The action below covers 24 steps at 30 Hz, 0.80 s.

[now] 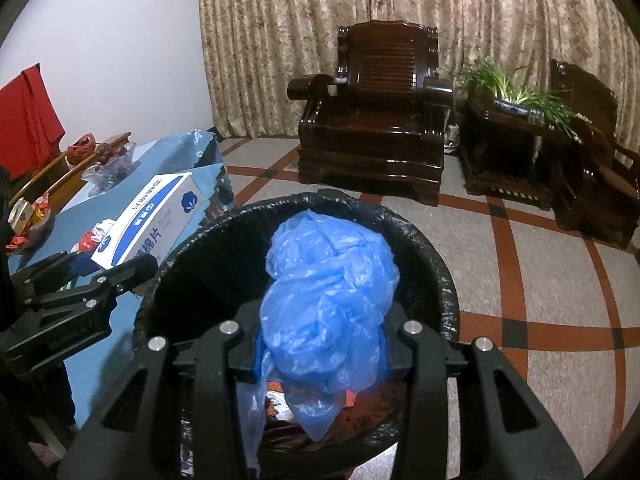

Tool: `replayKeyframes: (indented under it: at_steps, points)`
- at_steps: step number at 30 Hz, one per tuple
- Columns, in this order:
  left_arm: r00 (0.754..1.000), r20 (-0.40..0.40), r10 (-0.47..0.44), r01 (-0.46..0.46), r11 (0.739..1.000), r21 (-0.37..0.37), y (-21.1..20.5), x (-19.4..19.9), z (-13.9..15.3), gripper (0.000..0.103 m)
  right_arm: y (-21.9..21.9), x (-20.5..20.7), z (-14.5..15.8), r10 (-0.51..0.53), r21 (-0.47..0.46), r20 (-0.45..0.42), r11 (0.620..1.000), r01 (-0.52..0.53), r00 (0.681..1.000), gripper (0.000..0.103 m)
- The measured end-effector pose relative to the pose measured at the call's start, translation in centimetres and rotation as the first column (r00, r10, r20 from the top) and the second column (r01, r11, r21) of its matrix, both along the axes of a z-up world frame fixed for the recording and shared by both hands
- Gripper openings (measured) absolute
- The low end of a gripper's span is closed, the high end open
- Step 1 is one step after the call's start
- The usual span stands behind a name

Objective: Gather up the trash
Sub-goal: 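Carry the white box and blue bag over the bin and release both, then move both grippers back over the table toward the pink mask and green glove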

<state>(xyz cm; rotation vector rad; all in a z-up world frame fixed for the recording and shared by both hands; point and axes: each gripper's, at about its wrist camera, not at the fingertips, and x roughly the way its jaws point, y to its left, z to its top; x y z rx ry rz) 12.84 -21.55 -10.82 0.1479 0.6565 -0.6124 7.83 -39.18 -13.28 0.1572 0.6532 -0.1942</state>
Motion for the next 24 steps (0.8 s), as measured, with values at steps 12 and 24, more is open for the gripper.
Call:
replayKeyframes:
  at_steps: [12, 24]
  points:
    - [0.998, -0.055, -0.028, 0.027, 0.999, -0.022, -0.3, 1.3, -0.7, 0.072, 0.0, 0.6, -1.5, -0.042, -0.04, -0.033, 0.998, 0.04, 0.999, 0.072]
    - [0.999, -0.014, 0.042, -0.042, 0.997, -0.059, 3.7, 1.3, 1.1, 0.088, 1.3, 0.3, -0.9, -0.042, -0.044, -0.014, 0.998, 0.041, 0.999, 0.096]
